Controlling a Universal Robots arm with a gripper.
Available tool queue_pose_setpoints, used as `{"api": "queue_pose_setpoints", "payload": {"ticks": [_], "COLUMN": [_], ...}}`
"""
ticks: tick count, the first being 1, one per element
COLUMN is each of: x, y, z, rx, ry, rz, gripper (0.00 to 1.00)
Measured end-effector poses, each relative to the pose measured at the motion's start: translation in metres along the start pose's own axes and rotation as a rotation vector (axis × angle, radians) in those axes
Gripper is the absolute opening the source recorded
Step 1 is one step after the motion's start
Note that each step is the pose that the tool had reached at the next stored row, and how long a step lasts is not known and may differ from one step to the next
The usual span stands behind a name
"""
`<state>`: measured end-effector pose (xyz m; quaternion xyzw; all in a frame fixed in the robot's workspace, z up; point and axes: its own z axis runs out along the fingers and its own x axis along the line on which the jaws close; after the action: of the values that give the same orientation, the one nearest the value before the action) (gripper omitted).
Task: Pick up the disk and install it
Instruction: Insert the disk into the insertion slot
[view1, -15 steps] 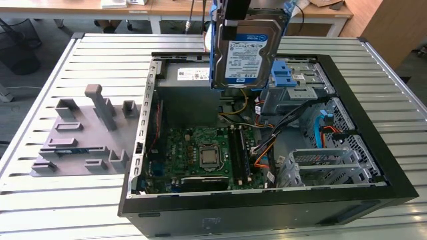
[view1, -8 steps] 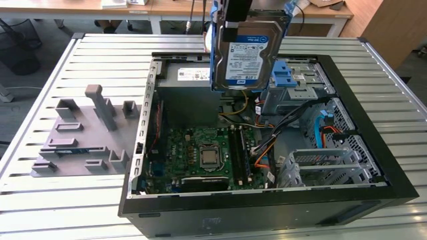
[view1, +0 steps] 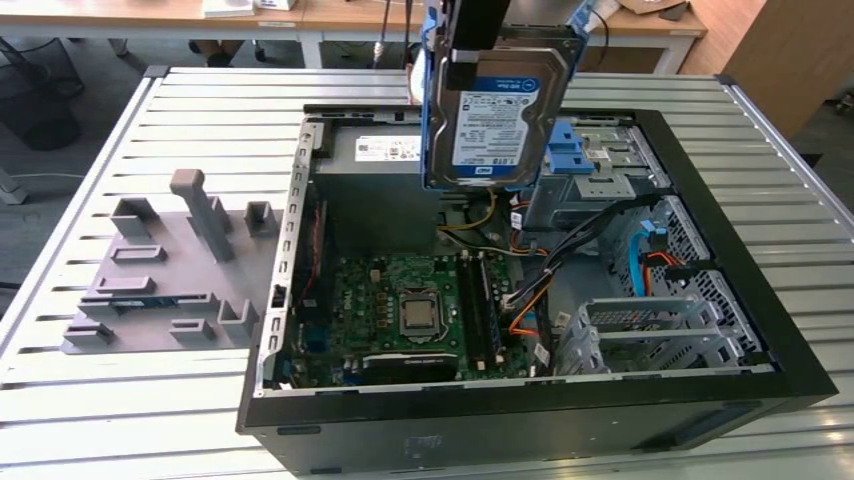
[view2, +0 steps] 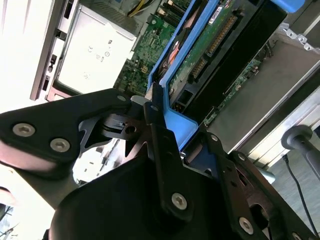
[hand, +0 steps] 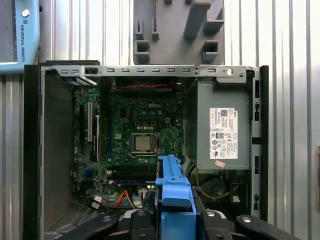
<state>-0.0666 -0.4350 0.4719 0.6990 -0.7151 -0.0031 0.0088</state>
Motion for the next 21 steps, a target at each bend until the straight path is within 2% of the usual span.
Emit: {"api": "queue_pose_setpoints", "payload": {"ticks": [16,21], "x": [0.0290,0.0327], "y": [-0.0007,-0.0008], "z": [0.0003,0.0009], "rx": [0.0001,0.0000], "ry": [0.0016,0.0017], "rz": [0.000,0.012], "gripper": [0.36,0.36]}}
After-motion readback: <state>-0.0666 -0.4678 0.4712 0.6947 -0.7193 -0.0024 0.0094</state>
